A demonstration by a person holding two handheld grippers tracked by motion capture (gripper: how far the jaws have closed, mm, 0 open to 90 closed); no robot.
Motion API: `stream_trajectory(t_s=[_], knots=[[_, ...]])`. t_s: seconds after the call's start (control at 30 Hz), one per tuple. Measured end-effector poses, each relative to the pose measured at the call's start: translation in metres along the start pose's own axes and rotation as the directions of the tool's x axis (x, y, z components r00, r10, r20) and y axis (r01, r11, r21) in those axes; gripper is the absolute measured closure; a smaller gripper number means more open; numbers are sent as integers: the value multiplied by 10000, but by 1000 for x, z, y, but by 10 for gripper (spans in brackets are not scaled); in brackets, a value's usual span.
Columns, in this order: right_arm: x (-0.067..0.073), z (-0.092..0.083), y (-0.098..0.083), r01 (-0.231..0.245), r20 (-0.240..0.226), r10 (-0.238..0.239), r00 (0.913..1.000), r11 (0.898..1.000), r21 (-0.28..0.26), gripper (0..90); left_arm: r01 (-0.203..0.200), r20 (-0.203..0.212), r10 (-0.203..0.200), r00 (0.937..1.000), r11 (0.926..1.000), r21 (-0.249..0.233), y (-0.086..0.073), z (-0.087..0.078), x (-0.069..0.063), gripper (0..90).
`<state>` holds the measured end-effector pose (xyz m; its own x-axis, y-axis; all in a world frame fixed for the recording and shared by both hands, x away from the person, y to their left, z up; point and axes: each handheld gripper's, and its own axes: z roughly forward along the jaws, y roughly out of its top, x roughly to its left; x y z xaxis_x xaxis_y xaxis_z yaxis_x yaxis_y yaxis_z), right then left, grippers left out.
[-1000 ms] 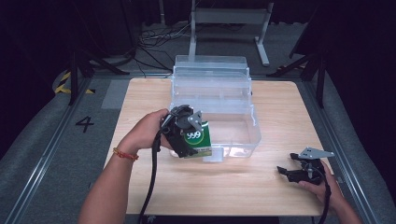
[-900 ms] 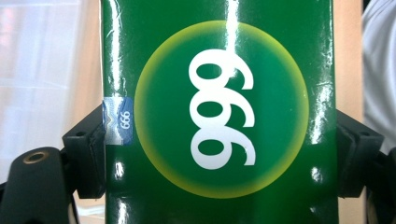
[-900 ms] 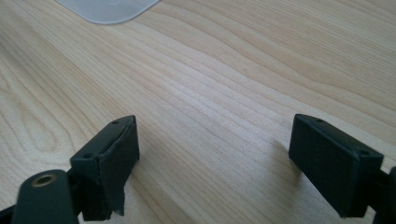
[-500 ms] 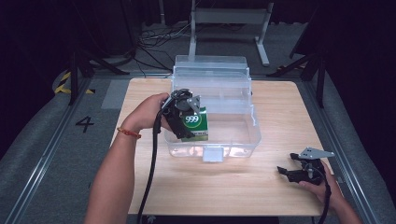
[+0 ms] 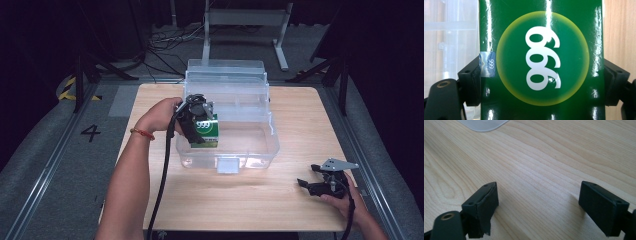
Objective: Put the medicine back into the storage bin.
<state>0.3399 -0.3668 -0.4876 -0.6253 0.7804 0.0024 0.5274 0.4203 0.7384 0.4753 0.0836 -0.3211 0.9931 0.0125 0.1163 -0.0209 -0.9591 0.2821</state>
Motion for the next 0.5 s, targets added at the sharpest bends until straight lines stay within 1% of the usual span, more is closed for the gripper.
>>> stream_trajectory(t_s=[0.13,0.17,0.27,0.33,0.4,0.47,0.5], knots=[[0,0,0,-9,16,9,10000,10000,1,164,16,118,-16,9999,10000,28,-3,4,2,161],[0,0,0,-19,19,19,10000,10000,5,164,8,206,-8,9998,10000,26,-4,7,2,161],[0,0,0,-22,17,22,10000,10000,3,164,-25,171,24,9999,9999,110,-6,10,3,161],[0,0,0,-25,17,25,10000,10000,4,164,62,151,-65,9999,9998,195,-9,14,5,161],[0,0,0,-26,22,26,10000,10000,4,163,158,299,-166,9994,9994,292,-13,18,6,160],[0,0,0,-28,24,28,10000,10000,3,163,144,300,-153,9994,9995,298,-14,21,6,160],[0,0,0,-29,26,29,10000,10000,2,163,228,338,-238,9991,9993,297,-15,22,6,160]])
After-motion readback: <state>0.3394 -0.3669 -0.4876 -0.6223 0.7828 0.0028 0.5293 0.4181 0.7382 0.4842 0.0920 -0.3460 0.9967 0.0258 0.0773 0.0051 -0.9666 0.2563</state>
